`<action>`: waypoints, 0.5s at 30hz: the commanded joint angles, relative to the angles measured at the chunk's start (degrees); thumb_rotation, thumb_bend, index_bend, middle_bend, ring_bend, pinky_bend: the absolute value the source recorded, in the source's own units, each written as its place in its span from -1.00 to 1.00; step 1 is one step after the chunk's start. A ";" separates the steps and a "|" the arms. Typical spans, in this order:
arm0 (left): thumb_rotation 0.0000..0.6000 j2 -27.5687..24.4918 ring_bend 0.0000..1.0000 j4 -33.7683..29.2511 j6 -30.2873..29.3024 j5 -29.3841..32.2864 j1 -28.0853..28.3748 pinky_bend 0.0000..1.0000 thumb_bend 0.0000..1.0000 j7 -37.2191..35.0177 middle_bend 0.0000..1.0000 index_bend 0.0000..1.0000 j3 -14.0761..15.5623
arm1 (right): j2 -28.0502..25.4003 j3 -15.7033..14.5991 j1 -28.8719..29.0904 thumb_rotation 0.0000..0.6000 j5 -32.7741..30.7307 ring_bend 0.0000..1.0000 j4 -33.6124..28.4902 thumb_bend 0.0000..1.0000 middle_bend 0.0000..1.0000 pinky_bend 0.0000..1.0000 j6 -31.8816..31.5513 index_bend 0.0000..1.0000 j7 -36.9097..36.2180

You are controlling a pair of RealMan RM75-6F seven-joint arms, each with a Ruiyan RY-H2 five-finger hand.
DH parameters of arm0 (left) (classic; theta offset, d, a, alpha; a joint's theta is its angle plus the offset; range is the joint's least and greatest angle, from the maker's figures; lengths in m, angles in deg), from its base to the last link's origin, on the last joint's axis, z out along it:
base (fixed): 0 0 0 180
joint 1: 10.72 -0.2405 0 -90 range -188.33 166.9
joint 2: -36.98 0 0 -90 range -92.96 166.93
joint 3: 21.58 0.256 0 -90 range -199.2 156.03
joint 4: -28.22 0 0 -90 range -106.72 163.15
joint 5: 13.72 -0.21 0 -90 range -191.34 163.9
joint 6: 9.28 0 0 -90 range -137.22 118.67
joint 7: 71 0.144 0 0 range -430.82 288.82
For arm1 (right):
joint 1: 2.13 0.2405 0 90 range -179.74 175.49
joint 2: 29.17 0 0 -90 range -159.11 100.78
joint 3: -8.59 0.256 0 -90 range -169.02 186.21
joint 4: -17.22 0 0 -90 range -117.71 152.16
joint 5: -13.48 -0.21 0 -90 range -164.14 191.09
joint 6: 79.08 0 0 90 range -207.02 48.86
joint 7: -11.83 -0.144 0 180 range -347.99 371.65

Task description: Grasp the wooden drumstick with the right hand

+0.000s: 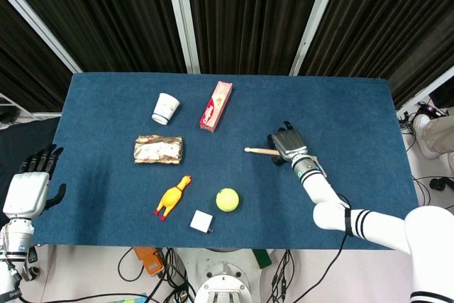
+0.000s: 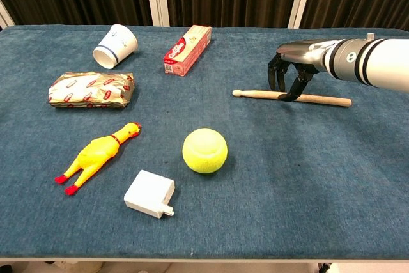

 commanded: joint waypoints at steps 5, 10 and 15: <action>1.00 0.00 -0.87 -0.10 -0.02 0.13 -0.02 -0.78 -0.25 0.06 -1.00 -1.00 -0.04 | -0.31 -1.16 0.93 1.00 -2.28 -0.44 0.42 -0.06 0.03 -1.00 0.02 0.08 0.94; 1.00 -0.01 -0.87 -0.08 0.00 0.08 0.00 -0.77 -0.25 0.17 -1.00 -1.00 0.00 | 0.56 -1.75 1.69 1.00 -3.64 -0.43 2.02 -0.06 0.05 -1.00 -0.01 0.08 1.52; 1.00 -0.06 -0.87 -0.12 0.22 0.33 0.04 -0.77 -0.25 0.24 -1.00 -1.00 -0.01 | 1.12 -1.74 2.24 1.00 -4.08 -0.43 2.74 -0.06 0.04 -1.00 0.58 0.06 1.10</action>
